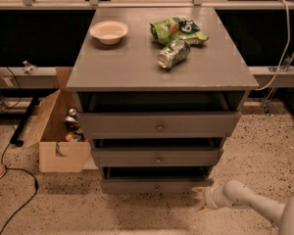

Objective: Open bottom drawer

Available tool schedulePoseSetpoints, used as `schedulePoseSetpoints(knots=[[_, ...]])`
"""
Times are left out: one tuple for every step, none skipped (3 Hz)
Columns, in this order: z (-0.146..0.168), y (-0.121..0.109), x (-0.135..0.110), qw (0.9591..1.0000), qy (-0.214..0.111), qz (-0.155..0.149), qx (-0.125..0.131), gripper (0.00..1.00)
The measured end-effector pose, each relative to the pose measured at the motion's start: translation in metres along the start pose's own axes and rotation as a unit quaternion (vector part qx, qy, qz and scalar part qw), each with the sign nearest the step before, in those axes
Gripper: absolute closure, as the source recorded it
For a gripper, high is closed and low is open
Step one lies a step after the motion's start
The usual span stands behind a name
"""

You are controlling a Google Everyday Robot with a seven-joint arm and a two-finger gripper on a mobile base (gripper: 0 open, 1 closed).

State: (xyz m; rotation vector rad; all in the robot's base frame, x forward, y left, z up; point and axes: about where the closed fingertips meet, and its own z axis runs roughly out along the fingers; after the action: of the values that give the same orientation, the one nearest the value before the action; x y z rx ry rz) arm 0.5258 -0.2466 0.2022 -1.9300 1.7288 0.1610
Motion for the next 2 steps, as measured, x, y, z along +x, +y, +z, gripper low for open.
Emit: schedulePoseSetpoints(knots=[[0.003, -0.002, -0.001, 0.9999, -0.013, -0.004, -0.003, 0.00], [0.015, -0.017, -0.001, 0.9998, -0.015, -0.009, -0.002, 0.00]])
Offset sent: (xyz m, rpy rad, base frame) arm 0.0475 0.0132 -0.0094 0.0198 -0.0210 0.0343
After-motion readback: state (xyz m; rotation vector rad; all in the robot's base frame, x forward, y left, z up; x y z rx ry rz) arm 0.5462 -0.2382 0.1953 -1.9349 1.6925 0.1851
